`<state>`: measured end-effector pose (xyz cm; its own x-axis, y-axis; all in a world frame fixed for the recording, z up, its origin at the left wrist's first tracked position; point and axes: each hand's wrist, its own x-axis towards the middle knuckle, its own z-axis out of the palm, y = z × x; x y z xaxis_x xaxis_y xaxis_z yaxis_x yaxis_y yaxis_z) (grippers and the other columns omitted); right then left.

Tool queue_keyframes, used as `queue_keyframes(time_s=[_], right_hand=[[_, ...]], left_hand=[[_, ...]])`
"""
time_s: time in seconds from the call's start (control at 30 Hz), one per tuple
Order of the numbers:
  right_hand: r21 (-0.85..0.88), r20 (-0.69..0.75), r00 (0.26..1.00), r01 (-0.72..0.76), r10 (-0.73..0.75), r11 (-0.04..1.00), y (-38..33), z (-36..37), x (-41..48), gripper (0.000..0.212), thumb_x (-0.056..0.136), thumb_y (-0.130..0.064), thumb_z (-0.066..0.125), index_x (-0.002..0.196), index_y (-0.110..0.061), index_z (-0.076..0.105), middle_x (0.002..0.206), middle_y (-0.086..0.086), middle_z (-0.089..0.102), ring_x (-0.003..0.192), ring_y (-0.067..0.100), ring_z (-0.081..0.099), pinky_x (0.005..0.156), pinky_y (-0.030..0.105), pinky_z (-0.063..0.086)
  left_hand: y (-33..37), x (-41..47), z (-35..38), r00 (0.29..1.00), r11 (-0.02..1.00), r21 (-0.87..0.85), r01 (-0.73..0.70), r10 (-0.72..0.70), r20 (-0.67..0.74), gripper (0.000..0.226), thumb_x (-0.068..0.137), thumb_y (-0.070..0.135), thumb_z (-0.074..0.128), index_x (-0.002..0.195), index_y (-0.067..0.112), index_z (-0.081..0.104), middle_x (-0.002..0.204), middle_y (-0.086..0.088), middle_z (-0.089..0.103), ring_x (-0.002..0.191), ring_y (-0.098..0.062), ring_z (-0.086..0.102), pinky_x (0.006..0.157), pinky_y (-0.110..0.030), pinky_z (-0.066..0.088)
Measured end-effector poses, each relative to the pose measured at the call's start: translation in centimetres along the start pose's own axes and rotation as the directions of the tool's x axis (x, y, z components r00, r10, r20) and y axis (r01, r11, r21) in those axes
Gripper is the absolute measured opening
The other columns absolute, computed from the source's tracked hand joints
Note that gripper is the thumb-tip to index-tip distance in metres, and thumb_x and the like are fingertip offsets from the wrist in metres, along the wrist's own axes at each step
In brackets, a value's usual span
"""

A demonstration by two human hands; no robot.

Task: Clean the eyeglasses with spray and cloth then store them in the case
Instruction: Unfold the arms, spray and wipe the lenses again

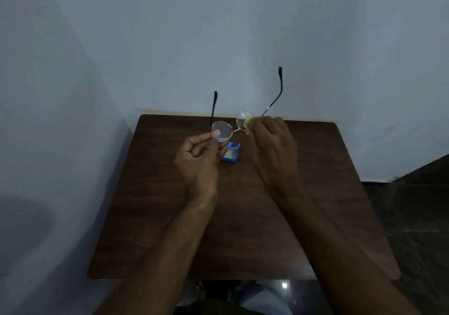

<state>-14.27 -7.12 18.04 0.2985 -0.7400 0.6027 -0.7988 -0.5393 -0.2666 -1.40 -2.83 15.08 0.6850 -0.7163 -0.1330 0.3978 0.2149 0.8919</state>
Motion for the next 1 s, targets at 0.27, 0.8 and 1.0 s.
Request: queue_keyframes(time_s=[0.27, 0.8, 1.0], right_hand=[[0.045, -0.152, 0.98, -0.124, 0.129, 0.991, -1.2, 0.6, 1.5, 0.022, 0.087, 0.005, 0.07, 0.104, -0.008, 0.071, 0.102, 0.007, 0.07, 0.09, 0.025, 0.061, 0.072, 0.028, 0.045], [0.137, -0.195, 0.981, 0.038, -0.011, 0.99, -1.7, 0.5, 3.0, 0.015, 0.091, 0.002, 0.075, 0.102, -0.007, 0.079, 0.103, 0.006, 0.077, 0.093, 0.031, 0.07, 0.079, 0.038, 0.055], [0.164, -0.18, 0.984, 0.039, -0.009, 0.986, -1.9, 0.1, 3.4, 0.01, 0.094, -0.004, 0.074, 0.102, -0.009, 0.079, 0.103, 0.003, 0.077, 0.093, 0.027, 0.069, 0.078, 0.035, 0.054]], left_hand=[[0.9, 0.0, -0.4, 0.868, 0.823, 0.28, -0.494, 0.447, 0.217, 0.018, 0.085, -0.009, 0.078, 0.098, 0.001, 0.073, 0.1, -0.002, 0.082, 0.094, -0.013, 0.08, 0.081, -0.032, 0.065], [2.6, 1.9, -2.5, 0.63, 0.493, 0.395, -0.775, 0.651, 0.423, 0.013, 0.09, 0.005, 0.075, 0.102, 0.001, 0.076, 0.103, -0.005, 0.08, 0.095, -0.015, 0.078, 0.086, -0.026, 0.064], [2.4, 2.5, -2.9, 0.6, 0.476, 0.367, -0.799, 0.671, 0.436, 0.015, 0.091, 0.008, 0.076, 0.106, 0.008, 0.076, 0.111, 0.011, 0.073, 0.1, -0.004, 0.074, 0.089, -0.021, 0.062]])
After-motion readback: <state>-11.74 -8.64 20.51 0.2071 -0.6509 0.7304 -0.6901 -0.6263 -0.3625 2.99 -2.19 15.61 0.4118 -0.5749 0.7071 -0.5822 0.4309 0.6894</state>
